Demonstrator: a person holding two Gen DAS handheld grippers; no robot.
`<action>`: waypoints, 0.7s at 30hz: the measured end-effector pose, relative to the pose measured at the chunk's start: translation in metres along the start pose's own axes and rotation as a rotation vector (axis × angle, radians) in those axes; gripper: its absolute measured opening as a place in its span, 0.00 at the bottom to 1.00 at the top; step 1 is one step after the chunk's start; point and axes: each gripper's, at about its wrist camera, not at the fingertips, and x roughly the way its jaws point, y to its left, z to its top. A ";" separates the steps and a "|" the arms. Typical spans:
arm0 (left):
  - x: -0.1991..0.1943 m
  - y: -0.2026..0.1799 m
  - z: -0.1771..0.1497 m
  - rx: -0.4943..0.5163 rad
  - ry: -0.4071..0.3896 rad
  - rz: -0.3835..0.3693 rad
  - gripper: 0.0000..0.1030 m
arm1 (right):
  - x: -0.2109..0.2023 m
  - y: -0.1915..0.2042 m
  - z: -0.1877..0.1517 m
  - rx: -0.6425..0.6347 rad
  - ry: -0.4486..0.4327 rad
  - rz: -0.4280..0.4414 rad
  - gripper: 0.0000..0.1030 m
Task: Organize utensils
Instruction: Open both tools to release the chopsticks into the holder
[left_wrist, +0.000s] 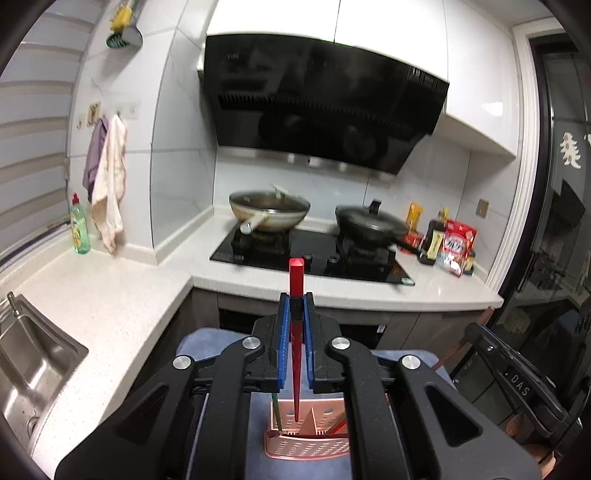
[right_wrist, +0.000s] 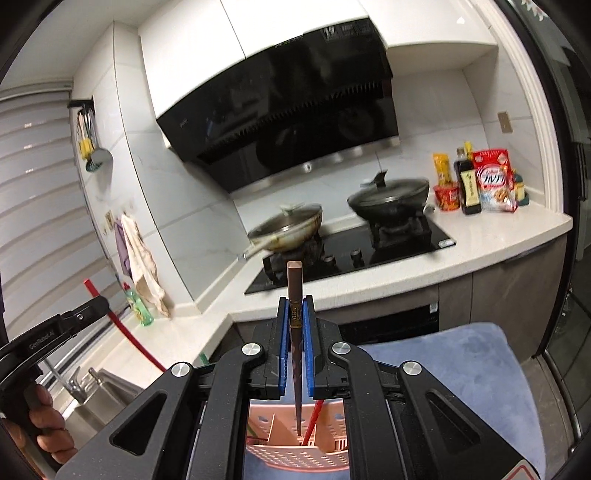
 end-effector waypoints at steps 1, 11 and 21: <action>0.007 0.000 -0.004 0.001 0.014 0.002 0.07 | 0.006 0.000 -0.004 -0.001 0.013 -0.002 0.06; 0.034 0.008 -0.031 0.007 0.100 0.015 0.07 | 0.036 -0.006 -0.028 -0.004 0.088 -0.038 0.07; 0.019 0.009 -0.034 -0.002 0.073 0.047 0.44 | 0.016 -0.004 -0.023 -0.007 0.053 -0.053 0.26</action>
